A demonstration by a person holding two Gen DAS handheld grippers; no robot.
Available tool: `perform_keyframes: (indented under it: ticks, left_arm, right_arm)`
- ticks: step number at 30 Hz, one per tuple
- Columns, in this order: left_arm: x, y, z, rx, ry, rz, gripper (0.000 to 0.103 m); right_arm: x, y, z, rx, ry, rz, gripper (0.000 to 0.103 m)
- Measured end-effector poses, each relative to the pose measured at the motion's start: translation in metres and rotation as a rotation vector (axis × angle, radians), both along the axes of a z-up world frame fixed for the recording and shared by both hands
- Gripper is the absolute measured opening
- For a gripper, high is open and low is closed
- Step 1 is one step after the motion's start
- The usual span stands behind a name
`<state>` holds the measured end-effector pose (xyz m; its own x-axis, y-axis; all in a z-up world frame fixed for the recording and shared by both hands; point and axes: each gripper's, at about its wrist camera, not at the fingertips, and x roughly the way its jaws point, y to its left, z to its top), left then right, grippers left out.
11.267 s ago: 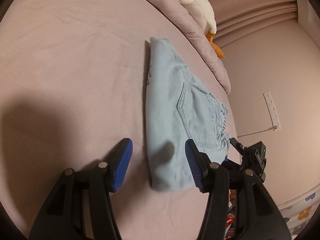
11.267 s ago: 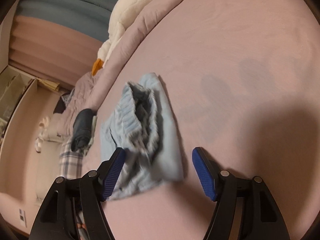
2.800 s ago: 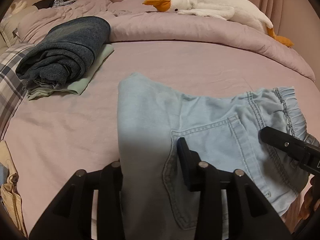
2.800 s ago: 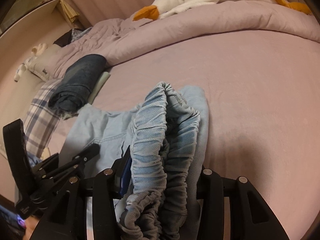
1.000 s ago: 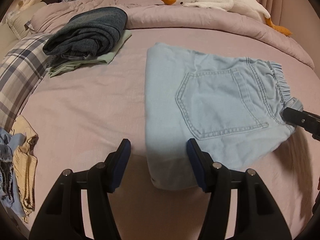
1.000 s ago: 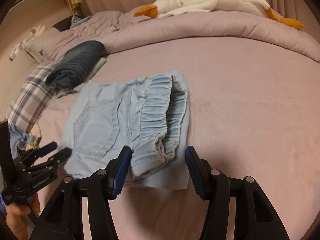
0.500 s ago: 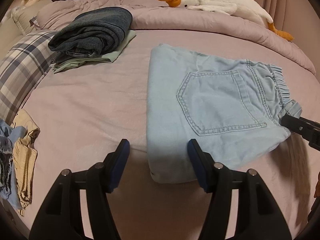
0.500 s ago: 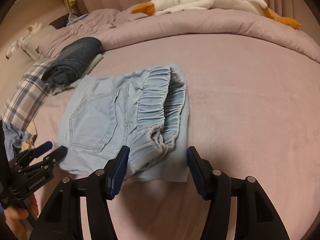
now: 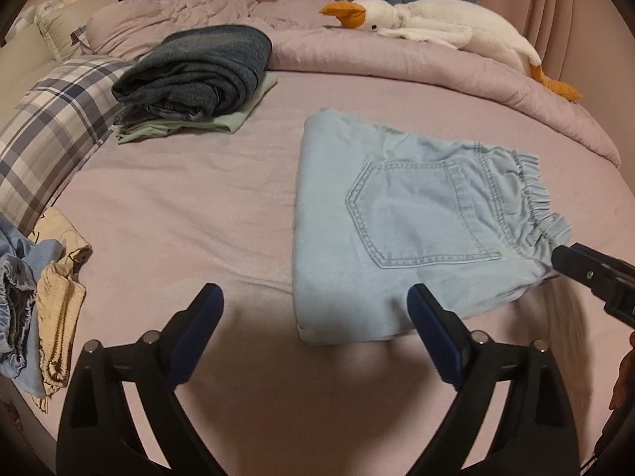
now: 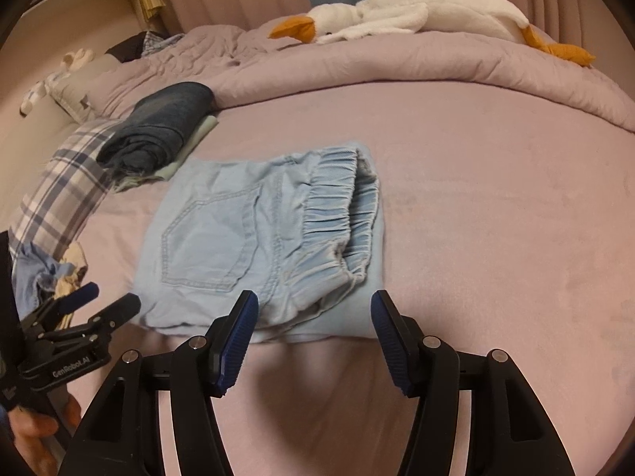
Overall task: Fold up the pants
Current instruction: 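Open both tools and withdraw them from the folded jeans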
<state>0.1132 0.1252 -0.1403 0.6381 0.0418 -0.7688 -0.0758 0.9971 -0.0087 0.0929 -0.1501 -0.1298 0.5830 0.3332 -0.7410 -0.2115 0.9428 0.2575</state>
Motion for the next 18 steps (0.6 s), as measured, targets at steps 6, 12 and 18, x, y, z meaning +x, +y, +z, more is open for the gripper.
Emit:
perform_keyframes:
  ticks: [6,12,18]
  left_arm:
    - [-0.008,-0.003,0.014,-0.005,-0.02,-0.01,0.102]
    - [-0.017,-0.002,0.026,-0.024,-0.036,-0.002,0.102]
    - [-0.027,-0.002,0.037,-0.045,-0.046,-0.002,0.102]
  right_arm:
    - [-0.008,0.003,0.007,0.001,-0.015,0.004,0.061]
    - [-0.015,0.01,0.016,-0.003,-0.036,0.014,0.069]
    - [-0.025,0.016,0.024,-0.004,-0.055,0.025,0.069]
